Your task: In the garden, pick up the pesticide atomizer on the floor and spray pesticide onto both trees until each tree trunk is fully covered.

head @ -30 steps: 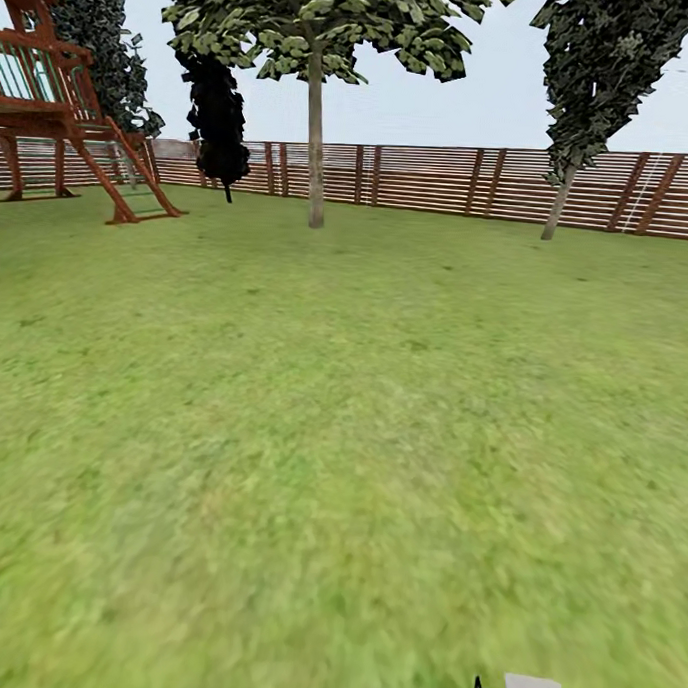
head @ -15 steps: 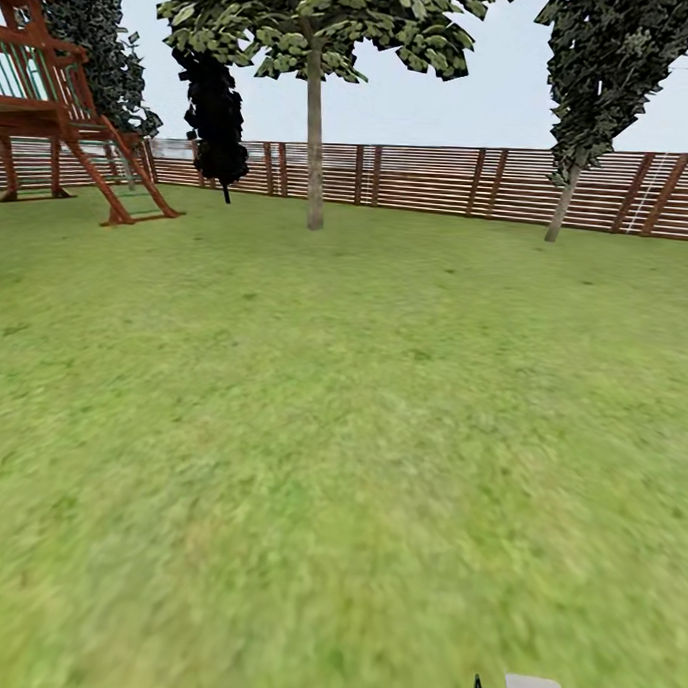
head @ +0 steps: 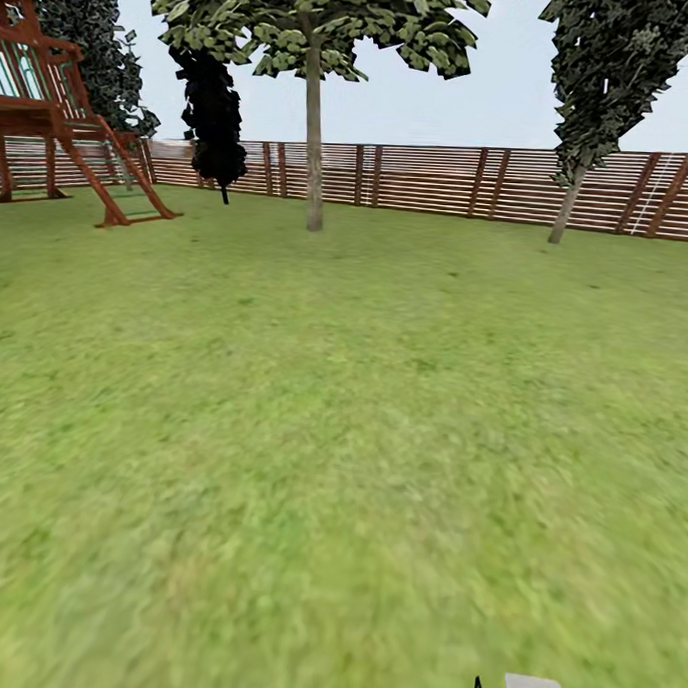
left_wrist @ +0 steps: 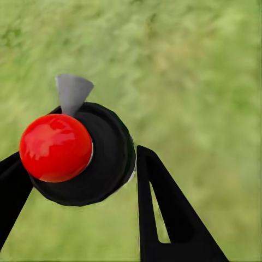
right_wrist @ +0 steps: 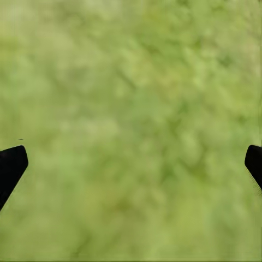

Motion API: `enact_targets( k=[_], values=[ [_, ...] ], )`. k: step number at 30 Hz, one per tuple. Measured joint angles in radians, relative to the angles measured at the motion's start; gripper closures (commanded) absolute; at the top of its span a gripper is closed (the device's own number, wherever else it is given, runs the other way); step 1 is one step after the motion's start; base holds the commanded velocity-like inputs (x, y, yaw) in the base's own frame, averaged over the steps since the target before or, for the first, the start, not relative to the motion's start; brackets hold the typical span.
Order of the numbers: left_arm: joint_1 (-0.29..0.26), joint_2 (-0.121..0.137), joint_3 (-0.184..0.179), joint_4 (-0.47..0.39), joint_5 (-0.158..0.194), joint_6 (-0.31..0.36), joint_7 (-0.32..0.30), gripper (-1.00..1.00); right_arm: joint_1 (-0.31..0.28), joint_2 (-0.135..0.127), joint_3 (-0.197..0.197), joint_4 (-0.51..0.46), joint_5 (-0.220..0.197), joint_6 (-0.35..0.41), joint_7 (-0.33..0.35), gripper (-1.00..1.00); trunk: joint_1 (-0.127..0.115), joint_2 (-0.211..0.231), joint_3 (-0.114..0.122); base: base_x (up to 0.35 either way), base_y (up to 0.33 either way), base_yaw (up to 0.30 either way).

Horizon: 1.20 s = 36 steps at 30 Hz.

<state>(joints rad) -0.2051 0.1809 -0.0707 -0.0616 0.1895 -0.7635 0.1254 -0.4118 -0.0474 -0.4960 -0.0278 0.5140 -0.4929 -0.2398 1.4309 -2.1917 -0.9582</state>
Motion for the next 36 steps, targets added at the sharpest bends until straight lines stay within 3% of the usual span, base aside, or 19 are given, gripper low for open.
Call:
enact_targets(
  k=[33,36],
  values=[
    [0.002,0.001,0.0,0.0,0.001,-0.029,0.0,1.0,0.0,0.0,0.0,0.0,0.0,0.0,0.0,-1.0,0.0,0.0,0.0,0.34,0.0,0.0],
    [0.002,0.001,0.001,0.0,0.023,-0.03,-0.001,1.0,0.0,0.0,0.0,0.0,0.0,0.0,0.0,-1.0,0.0,0.0,0.0,0.34,0.0,0.0]
  ],
)
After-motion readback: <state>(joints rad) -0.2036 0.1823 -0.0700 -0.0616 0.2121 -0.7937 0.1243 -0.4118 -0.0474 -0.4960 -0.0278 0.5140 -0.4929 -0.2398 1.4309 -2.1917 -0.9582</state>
